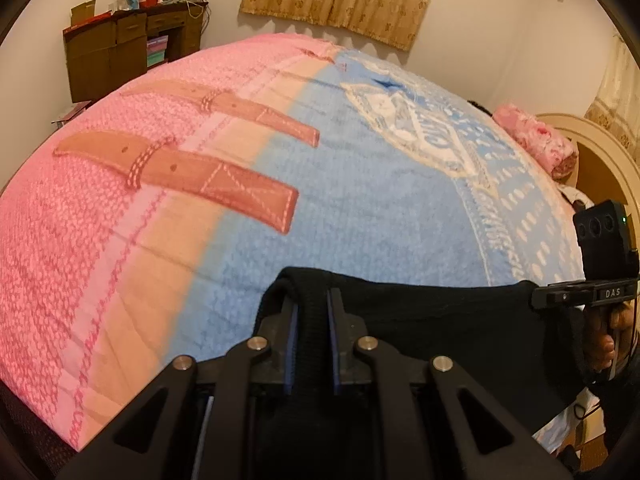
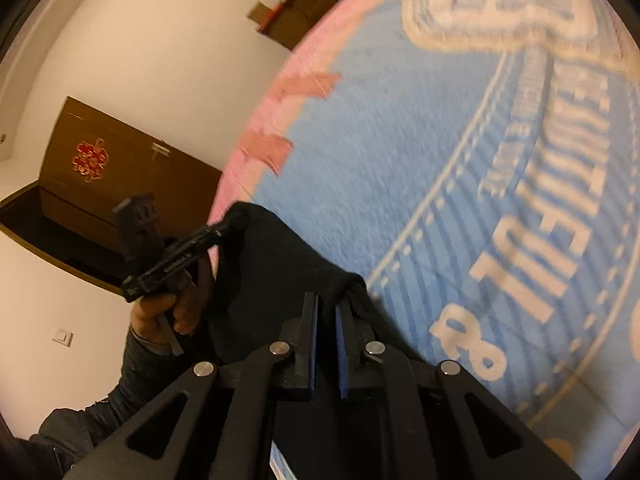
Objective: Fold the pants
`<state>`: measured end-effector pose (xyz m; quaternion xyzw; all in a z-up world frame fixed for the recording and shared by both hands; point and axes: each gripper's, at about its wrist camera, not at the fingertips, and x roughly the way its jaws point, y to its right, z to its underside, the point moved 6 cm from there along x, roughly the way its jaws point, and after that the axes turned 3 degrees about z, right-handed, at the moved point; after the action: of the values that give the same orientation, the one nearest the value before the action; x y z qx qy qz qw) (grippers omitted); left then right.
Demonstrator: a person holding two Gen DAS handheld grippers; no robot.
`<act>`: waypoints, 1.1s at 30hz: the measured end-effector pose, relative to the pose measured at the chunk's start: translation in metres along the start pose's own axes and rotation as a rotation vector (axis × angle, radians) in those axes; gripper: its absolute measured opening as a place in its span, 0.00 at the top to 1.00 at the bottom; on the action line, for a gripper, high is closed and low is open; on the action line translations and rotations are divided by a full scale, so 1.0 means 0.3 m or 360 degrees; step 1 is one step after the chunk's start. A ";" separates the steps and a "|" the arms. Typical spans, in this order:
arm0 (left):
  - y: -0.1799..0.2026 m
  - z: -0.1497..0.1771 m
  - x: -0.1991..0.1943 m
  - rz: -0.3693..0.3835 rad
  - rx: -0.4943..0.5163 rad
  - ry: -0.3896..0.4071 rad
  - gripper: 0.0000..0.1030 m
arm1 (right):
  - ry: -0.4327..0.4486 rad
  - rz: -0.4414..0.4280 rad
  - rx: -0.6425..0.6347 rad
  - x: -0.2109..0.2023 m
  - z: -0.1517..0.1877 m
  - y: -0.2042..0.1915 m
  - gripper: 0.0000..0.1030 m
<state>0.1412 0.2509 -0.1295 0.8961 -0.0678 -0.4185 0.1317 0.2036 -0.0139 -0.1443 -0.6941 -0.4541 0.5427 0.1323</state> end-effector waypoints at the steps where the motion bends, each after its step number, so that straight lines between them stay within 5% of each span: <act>1: 0.001 -0.011 0.008 0.0001 0.0007 0.0012 0.87 | 0.0029 0.0005 -0.0008 -0.015 -0.013 -0.001 0.93; 5: -0.020 -0.026 0.086 0.0013 -0.0018 -0.0040 0.85 | 0.0043 0.0115 0.0100 0.000 -0.047 0.097 0.93; 10: -0.048 -0.040 0.070 0.0079 -0.0142 -0.0033 0.81 | 0.0044 0.0020 0.0213 0.011 -0.038 0.152 0.93; 19: 0.022 -0.053 0.042 -0.0105 0.0052 0.0016 0.80 | 0.0039 -0.0003 0.0197 0.015 -0.028 0.149 0.92; 29: 0.001 -0.023 0.063 -0.0193 0.0027 -0.0044 0.78 | 0.0034 0.0054 0.0123 0.025 -0.029 0.117 0.91; 33: 0.008 -0.006 0.037 -0.0239 0.0049 -0.0043 0.59 | 0.0039 0.0033 0.0130 -0.007 -0.016 0.124 0.90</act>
<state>0.1497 0.2464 -0.1359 0.8948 -0.0086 -0.4381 0.0851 0.2260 -0.0346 -0.1664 -0.6993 -0.4229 0.5536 0.1603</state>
